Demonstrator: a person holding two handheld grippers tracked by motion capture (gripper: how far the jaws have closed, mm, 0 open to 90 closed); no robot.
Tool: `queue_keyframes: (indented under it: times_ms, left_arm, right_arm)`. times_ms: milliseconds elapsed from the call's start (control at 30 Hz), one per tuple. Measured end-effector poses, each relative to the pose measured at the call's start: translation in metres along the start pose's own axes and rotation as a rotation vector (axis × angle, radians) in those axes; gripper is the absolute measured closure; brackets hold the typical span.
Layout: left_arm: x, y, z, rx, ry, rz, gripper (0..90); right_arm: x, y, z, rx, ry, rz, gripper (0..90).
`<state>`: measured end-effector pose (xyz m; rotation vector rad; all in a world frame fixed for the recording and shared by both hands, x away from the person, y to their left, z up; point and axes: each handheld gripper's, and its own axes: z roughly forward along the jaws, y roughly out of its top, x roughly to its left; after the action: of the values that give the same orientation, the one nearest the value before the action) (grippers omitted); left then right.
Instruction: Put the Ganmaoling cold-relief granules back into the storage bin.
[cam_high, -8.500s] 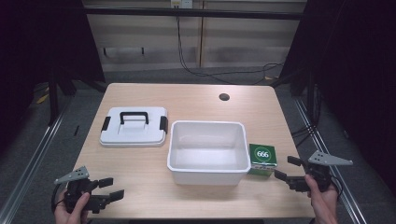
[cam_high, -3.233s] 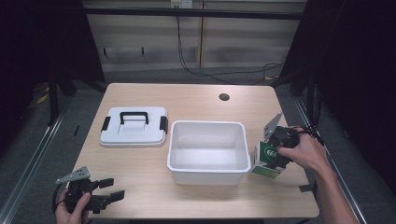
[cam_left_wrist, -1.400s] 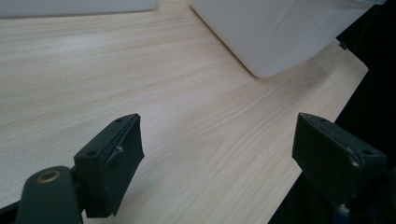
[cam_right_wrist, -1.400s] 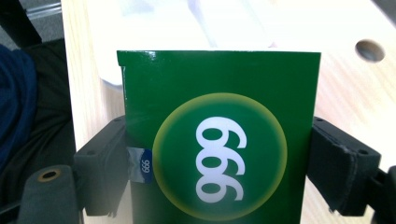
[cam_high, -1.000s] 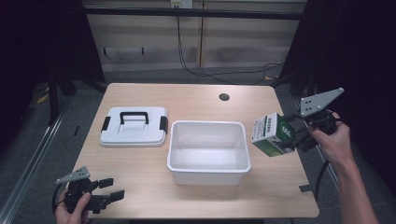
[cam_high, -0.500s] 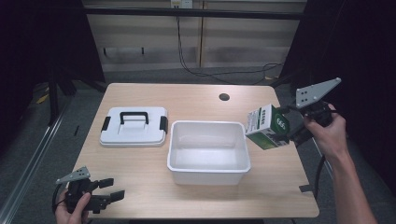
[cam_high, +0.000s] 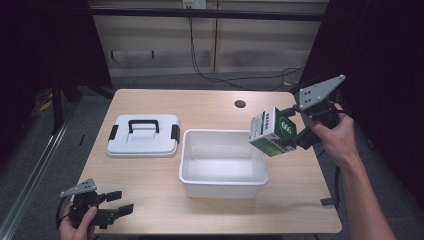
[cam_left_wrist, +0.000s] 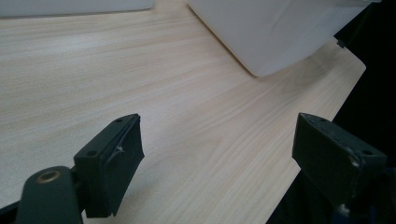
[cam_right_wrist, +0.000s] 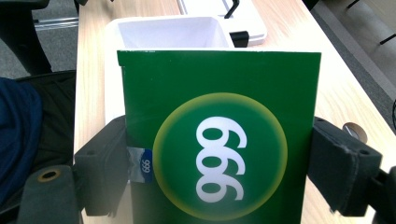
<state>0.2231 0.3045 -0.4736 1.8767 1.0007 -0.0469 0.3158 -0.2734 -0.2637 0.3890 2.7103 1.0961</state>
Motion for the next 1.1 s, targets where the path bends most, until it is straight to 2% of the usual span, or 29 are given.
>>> queue_keyframes:
  times_ms: [333,600,733,1000,1100]
  left_arm:
    - [0.000,0.000,0.000,0.000,0.000,-0.001,16.2]
    - [0.000,0.000,0.000,-0.002,-0.002,-0.003,16.2]
    - [0.000,0.000,0.000,0.000,-0.001,-0.002,16.2]
    - [0.000,0.000,0.000,0.000,-0.001,-0.003,16.2]
    - [0.001,0.000,0.000,0.002,0.000,0.003,16.2]
  right_arm:
    - [-0.002,0.016,0.012,0.042,0.023,-0.011,15.8]
    - [-0.002,0.023,0.029,0.114,0.057,-0.030,15.7]
    - [-0.003,0.025,0.036,0.170,0.071,-0.039,15.8]
    - [-0.003,0.033,0.051,0.220,0.097,-0.070,15.8]
    - [-0.003,0.036,0.058,0.255,0.101,-0.061,15.7]
